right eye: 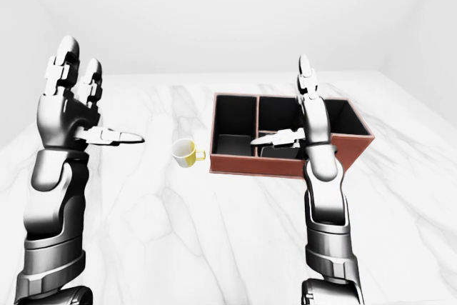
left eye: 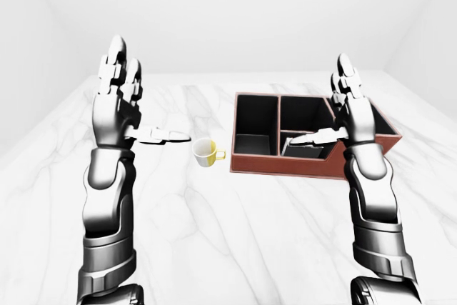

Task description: Pick up the book and place it in the caddy.

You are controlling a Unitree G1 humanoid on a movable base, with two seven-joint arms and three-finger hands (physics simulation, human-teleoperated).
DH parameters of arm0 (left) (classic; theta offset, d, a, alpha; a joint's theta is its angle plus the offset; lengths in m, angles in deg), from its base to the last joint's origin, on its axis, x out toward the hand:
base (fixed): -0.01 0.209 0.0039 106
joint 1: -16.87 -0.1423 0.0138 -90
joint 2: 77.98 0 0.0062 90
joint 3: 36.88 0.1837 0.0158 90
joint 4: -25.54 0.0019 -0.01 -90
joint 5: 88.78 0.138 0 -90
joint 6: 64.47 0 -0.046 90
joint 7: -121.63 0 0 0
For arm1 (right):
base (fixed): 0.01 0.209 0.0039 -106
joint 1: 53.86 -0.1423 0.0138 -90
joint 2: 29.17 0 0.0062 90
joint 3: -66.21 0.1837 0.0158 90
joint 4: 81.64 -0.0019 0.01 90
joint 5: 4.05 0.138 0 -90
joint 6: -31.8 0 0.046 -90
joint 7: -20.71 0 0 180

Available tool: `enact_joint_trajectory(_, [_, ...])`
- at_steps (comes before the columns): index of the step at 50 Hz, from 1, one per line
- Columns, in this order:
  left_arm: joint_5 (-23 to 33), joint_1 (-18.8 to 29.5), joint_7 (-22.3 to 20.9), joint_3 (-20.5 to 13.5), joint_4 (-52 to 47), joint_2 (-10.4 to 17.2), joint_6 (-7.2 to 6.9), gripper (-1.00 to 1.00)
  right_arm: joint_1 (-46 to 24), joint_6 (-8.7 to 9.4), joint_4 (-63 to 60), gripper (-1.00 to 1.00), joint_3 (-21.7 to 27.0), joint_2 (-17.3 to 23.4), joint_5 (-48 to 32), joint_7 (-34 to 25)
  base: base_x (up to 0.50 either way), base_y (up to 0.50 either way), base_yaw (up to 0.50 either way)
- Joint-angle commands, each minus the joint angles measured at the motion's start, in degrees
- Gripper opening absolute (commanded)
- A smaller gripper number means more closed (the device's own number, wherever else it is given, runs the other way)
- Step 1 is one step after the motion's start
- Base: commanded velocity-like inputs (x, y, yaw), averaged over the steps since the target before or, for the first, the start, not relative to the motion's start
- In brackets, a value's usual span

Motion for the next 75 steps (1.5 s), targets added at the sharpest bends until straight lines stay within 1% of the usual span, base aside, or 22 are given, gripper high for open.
enact_joint_trajectory(1, [-1.6, -7.4, 0.2, -1.1, -11.8, -2.0, 0.00, 1.00, 9.4, -0.75, -5.0, 1.00, 0.3, -3.4, 2.4, -0.2, 0.00, 0.00, 0.00])
enact_joint_trajectory(4, [-2.2, -10.2, 0.1, -1.1, -15.1, -3.2, 0.00, 1.00, 10.4, -4.02, -3.6, 1.00, 0.0, -4.1, 2.8, 0.0, 0.00, 0.00, 0.00])
enact_joint_trajectory(6, [-1.9, -11.3, -0.1, -1.0, -16.1, -3.6, 0.00, 1.00, 10.6, -5.35, -2.7, 1.00, -0.1, -4.3, 3.1, 0.2, 0.00, 0.00, 0.00])
enact_joint_trajectory(7, [-2.5, -12.5, -0.4, -1.4, -17.8, -4.0, 0.00, 1.00, 10.7, -7.12, -1.5, 1.00, -0.1, -4.5, 3.4, 0.5, 0.00, 0.00, 0.00])
enact_joint_trajectory(11, [-3.2, -14.9, -0.8, -2.1, -20.5, -4.7, 0.00, 1.00, 10.5, -10.00, 0.8, 1.00, 0.1, -4.5, 4.7, 1.4, 0.00, 0.00, 0.00])
enact_joint_trajectory(16, [-2.3, -17.9, -1.6, -2.1, -22.8, -5.6, 0.00, 1.00, 10.1, -10.00, 5.4, 1.00, -0.2, -4.7, 5.6, 2.8, 0.00, 0.00, 0.00])
enact_joint_trajectory(21, [-3.3, -20.5, -2.0, -3.9, -26.6, -6.7, 0.00, 1.00, 10.1, -10.00, 9.6, 1.00, -0.5, -5.1, 6.6, 4.4, 0.00, 0.00, 0.00])
enact_joint_trajectory(26, [-3.4, -22.8, -2.7, -4.4, -29.0, -7.4, 0.00, 1.00, 9.9, -10.00, 8.6, 1.00, -0.2, -4.6, 7.6, 5.1, 0.00, 0.00, 0.00])
enact_joint_trajectory(28, [-3.2, -24.3, -3.3, -4.5, -30.4, -8.1, 0.00, 1.00, 9.9, -10.00, 6.8, 1.00, 0.3, -4.3, 8.5, 5.4, 0.00, 0.00, 0.00])
enact_joint_trajectory(34, [-2.4, -25.9, -4.5, -4.6, -30.4, -9.1, 0.00, 1.00, 10.1, -10.00, 3.2, 1.00, 1.0, -3.9, 9.6, 5.6, 0.00, 0.00, 0.00])
enact_joint_trajectory(44, [-2.8, -25.8, -4.5, -4.9, -29.5, -9.2, 0.00, 1.00, 12.9, -10.00, -6.9, 1.00, 2.0, -4.5, 11.3, 4.7, 0.00, 0.00, 0.00])
enact_joint_trajectory(56, [-3.8, -26.1, -4.2, -5.5, -31.0, -9.3, 0.00, 1.00, 17.8, -10.00, -20.9, 1.00, 2.1, -6.8, 13.6, 1.4, 0.00, 0.00, 0.00])
enact_joint_trajectory(59, [-4.3, -26.5, -4.2, -5.9, -31.5, -9.5, 0.00, 1.00, 19.2, -9.73, -25.7, 1.00, 2.1, -7.4, 15.5, -0.1, 0.00, 0.00, 0.00])
enact_joint_trajectory(62, [-4.6, -26.8, -4.2, -6.2, -31.9, -9.6, 0.00, 1.00, 19.9, -6.89, -30.4, 1.00, 3.0, -7.7, 18.0, -0.1, 0.00, 0.00, 0.00])
enact_joint_trajectory(64, [-5.0, -27.2, -4.2, -6.4, -32.4, -9.8, 0.00, 1.00, 20.3, -4.01, -34.0, 1.00, 4.1, -7.4, 19.7, 0.1, 0.00, 0.00, 0.00])
enact_joint_trajectory(65, [-5.1, -27.3, -4.3, -6.5, -32.6, -9.9, 0.00, 1.00, 20.3, -3.48, -34.9, 1.00, 4.4, -7.5, 20.4, -0.1, 0.00, 0.00, 0.00])
enact_joint_trajectory(66, [-5.3, -27.5, -4.3, -6.6, -32.9, -9.9, 0.00, 1.00, 20.5, -2.16, -36.2, 1.00, 4.9, -7.4, 21.2, 0.2, 0.00, 0.00, 0.00])
enact_joint_trajectory(68, [-5.9, -27.7, -4.4, -7.0, -33.6, -10.1, 0.00, 1.00, 20.2, -1.48, -37.0, 1.00, 5.6, -7.3, 21.9, 0.4, 0.00, 0.00, 0.00])
enact_joint_trajectory(69, [-6.3, -27.7, -4.3, -7.3, -34.0, -10.1, 0.00, 1.00, 19.8, -0.31, -38.0, 1.00, 6.5, -7.1, 23.6, 0.9, 0.00, 0.00, 0.00])
enact_joint_trajectory(71, [-6.6, -27.8, -4.3, -7.5, -34.2, -10.1, 0.00, 1.00, 19.6, 0.00, -38.5, 1.00, 7.0, -6.8, 24.3, 1.2, 0.00, 0.00, 0.00])
enact_joint_trajectory(73, [-7.1, -28.0, -4.3, -7.7, -34.8, -10.3, 0.00, 1.00, 18.6, 0.00, -39.9, 1.00, 8.9, -5.8, 27.1, 2.6, 0.00, 0.00, 0.00])
enact_joint_trajectory(75, [-7.8, -28.1, -4.3, -8.0, -35.2, -10.3, 0.00, 1.00, 18.3, 0.00, -40.4, 1.00, 9.8, -5.1, 28.7, 3.4, 0.00, 0.00, 0.00])
